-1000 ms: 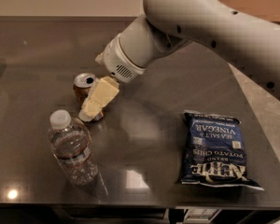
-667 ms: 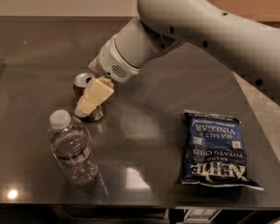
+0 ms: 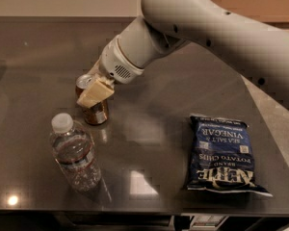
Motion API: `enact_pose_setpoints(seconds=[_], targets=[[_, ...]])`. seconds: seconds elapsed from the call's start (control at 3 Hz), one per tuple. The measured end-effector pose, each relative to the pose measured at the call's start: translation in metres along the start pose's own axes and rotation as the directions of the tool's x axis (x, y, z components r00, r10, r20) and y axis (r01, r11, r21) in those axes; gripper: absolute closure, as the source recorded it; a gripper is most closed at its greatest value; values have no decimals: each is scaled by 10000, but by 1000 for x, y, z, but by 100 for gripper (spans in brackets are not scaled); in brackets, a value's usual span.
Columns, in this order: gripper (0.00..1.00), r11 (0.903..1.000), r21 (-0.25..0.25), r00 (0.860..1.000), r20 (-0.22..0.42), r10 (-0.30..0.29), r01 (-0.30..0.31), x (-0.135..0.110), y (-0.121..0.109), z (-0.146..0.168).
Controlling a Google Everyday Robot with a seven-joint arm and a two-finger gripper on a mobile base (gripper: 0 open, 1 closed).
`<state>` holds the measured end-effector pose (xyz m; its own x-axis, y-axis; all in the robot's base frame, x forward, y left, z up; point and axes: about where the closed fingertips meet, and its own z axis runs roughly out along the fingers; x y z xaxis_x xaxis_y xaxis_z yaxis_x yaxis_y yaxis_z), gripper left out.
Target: Knock orange can over
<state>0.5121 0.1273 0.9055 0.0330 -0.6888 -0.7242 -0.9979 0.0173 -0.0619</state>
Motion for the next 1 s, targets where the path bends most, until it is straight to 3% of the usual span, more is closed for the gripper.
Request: enact_pose_setpoints(seconds=[0.33, 0.67, 1.0], targets=[[87, 9999, 152, 9990, -440, -21, 28, 2, -9, -20], [100, 9995, 262, 9897, -1422, -144, 183, 17, -26, -49], [100, 9981, 156, 9642, -2597, -529, 590, 37, -39, -72]])
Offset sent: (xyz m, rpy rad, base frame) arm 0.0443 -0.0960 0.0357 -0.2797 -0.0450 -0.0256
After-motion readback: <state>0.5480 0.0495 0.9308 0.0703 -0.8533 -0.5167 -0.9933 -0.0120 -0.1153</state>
